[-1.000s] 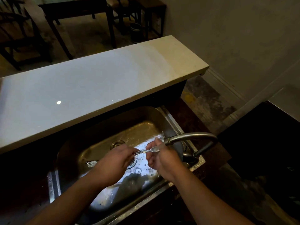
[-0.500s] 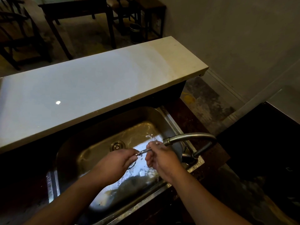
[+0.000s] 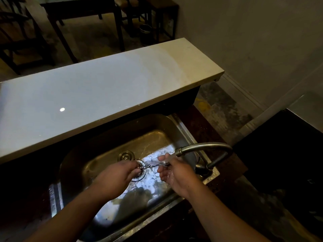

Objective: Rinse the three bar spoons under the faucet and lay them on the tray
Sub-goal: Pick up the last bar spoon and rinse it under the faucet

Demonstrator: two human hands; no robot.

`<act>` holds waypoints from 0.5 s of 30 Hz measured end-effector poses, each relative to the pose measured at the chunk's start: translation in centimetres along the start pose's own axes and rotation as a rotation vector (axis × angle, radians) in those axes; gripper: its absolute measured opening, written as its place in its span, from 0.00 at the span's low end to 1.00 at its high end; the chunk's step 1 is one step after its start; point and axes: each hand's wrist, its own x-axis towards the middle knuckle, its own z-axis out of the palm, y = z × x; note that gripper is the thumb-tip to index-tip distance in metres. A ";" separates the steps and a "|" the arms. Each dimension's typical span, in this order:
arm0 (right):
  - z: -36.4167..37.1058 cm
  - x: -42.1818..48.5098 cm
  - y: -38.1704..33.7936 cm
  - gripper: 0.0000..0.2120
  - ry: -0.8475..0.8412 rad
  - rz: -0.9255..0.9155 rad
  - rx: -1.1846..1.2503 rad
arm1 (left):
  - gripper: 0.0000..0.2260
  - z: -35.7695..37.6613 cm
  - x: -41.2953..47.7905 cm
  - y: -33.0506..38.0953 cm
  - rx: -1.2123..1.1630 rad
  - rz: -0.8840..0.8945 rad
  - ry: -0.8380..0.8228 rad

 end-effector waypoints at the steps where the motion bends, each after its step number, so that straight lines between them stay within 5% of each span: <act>1: 0.0 0.0 0.1 0.12 -0.007 0.000 0.025 | 0.15 -0.1 0.1 0.0 0.000 -0.002 -0.004; 6: 0.0 -0.2 0.4 0.09 -0.090 -0.047 0.067 | 0.19 -0.3 0.5 0.5 -0.006 -0.027 -0.007; 15: 0.8 0.1 0.6 0.05 0.022 -0.103 -0.047 | 0.12 -0.2 0.2 0.8 0.097 -0.048 -0.024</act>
